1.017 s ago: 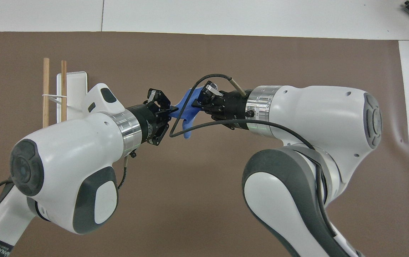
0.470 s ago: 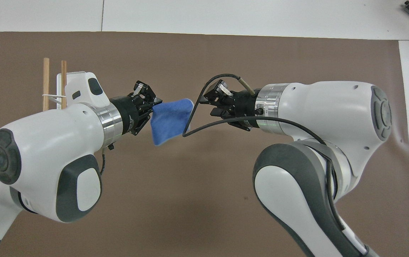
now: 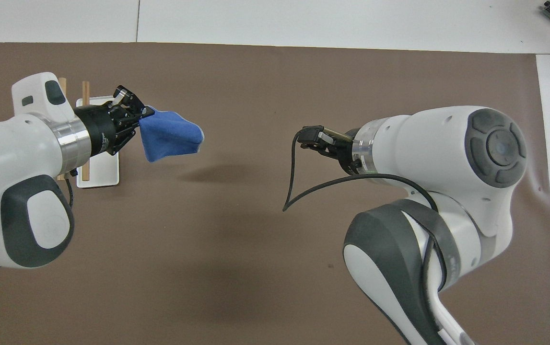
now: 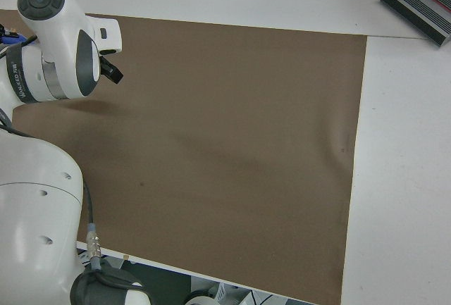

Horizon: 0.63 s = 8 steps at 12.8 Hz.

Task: Right arm passes towel to left arm to hang
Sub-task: 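Open the right gripper and pull it back from the towel, then carry the towel with the left gripper over the wooden sticks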

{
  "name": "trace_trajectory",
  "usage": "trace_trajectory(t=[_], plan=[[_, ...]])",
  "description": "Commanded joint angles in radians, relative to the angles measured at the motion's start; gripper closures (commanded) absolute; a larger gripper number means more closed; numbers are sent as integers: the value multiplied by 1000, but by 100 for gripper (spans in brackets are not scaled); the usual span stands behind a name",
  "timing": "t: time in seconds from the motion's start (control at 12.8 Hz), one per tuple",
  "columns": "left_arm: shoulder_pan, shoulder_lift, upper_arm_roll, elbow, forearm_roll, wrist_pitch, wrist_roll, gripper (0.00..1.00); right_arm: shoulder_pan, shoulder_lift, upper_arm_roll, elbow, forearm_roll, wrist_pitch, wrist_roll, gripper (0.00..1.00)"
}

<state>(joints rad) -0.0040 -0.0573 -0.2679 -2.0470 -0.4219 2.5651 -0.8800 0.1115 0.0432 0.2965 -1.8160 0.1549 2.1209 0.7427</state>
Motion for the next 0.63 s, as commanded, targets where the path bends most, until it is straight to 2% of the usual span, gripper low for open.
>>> trace_trajectory(t=[0.0,0.08,0.23,0.39,0.55], plan=[[-25,25,102,34,2,-6,146,100,-38,-63,4,-28,-103,-100,-61,0],[-30,33,139,42,32,-8,171,100,-58,-71,4,-28,-109,-129,-110,0],[-36,63,193,83,170,-51,182,100,-90,-85,4,-28,-121,-166,-211,0],[-34,106,220,120,206,-45,187,100,-122,-85,4,-19,-121,-179,-299,0],[-31,117,249,117,204,-40,234,100,-148,-83,4,1,-121,-209,-389,0]])
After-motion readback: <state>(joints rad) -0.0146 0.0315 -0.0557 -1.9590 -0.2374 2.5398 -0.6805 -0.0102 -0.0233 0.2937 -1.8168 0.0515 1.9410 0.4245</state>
